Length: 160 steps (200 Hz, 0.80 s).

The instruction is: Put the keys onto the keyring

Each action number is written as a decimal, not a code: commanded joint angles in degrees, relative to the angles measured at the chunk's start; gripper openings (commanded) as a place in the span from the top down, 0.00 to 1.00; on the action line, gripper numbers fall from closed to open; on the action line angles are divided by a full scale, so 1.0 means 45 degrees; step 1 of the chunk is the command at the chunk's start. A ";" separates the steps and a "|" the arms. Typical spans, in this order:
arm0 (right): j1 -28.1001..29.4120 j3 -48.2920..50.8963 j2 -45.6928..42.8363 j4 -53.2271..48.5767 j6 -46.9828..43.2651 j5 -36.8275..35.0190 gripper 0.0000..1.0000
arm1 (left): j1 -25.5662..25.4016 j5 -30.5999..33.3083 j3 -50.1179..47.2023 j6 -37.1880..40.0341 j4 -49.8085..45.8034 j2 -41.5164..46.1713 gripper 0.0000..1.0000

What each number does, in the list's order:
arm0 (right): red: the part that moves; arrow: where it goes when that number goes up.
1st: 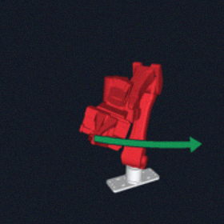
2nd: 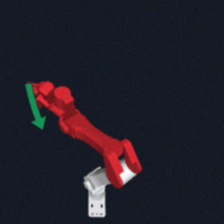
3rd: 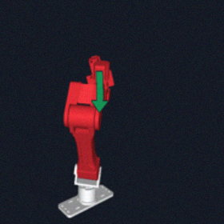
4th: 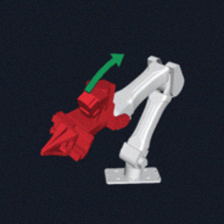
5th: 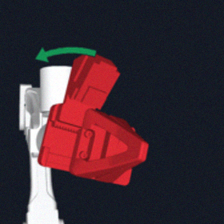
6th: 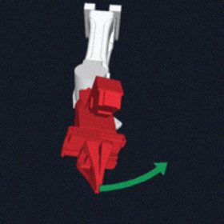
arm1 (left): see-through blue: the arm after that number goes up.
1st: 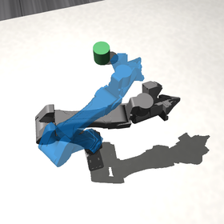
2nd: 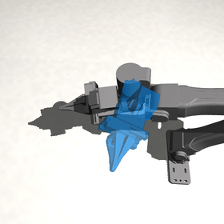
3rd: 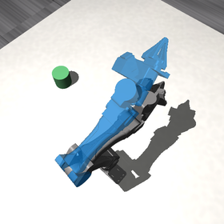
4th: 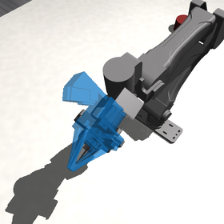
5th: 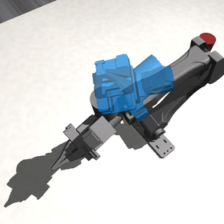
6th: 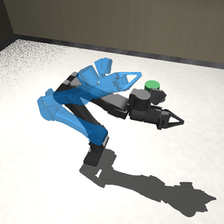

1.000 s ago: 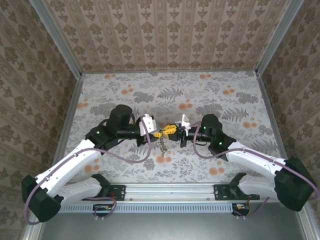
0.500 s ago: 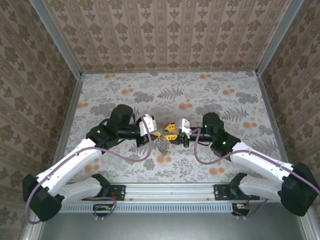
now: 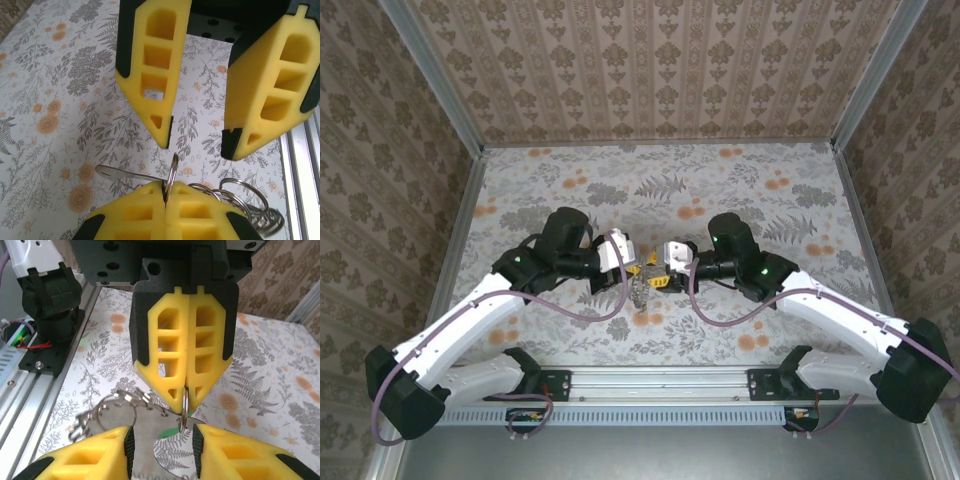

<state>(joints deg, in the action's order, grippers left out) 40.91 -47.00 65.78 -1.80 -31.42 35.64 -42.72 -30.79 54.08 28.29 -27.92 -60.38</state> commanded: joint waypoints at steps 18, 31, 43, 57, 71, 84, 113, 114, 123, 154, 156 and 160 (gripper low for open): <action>0.0118 -0.0643 0.0255 0.0041 0.0737 -0.0540 0.65 | -0.0133 -0.0429 0.0551 0.0198 0.0096 -0.0088 1.00; 0.0129 -0.0740 0.0350 -0.0078 0.0752 -0.0556 0.69 | -0.0155 -0.0431 0.0548 0.0180 0.0130 -0.0117 1.00; 0.0137 -0.0822 0.0438 -0.0218 0.0764 -0.0585 0.69 | -0.0153 -0.0367 0.0540 0.0134 0.0188 -0.0137 1.00; 0.0184 -0.0819 0.0547 -0.0243 0.0751 -0.0676 0.69 | -0.0155 -0.0380 0.0529 0.0138 0.0260 -0.0117 1.00; 0.0222 -0.0853 0.0680 -0.0292 0.0796 -0.0766 0.68 | -0.0155 -0.0450 0.0489 0.0133 0.0358 -0.0098 1.00; 0.0251 -0.0893 0.0772 -0.0273 0.0833 -0.0864 0.70 | -0.0155 -0.0519 0.0477 0.0136 0.0372 -0.0115 1.00; 0.0309 -0.1128 0.0844 -0.0873 0.0587 -0.0749 0.96 | -0.0166 -0.0424 0.0462 0.0078 0.0441 -0.0102 1.00; 0.0307 -0.1133 0.0828 -0.0890 0.0572 -0.0731 0.97 | -0.0170 -0.0424 0.0462 0.0079 0.0442 -0.0100 1.00; 0.0324 -0.1066 0.0695 -0.0864 0.0574 -0.0722 1.00 | -0.0155 -0.0387 0.0421 0.0073 0.0428 -0.0064 1.00; 0.0277 -0.0095 -0.0138 0.0480 0.0926 -0.0658 1.00 | -0.0155 -0.0477 -0.0098 0.0213 0.0599 0.0488 0.83; 0.0263 0.0003 -0.0216 0.0694 0.0995 -0.0631 1.00 | -0.0155 -0.0481 -0.0157 0.0196 0.0668 0.0557 0.81; 0.0225 0.0237 -0.0367 0.1162 0.1177 -0.0535 1.00 | -0.0145 -0.0483 -0.0331 0.0175 0.0815 0.0699 0.79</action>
<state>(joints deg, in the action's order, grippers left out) 41.91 -49.30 68.23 -3.18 -28.27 32.49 -43.09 -31.11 54.06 28.58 -27.27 -60.55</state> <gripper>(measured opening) 0.058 0.140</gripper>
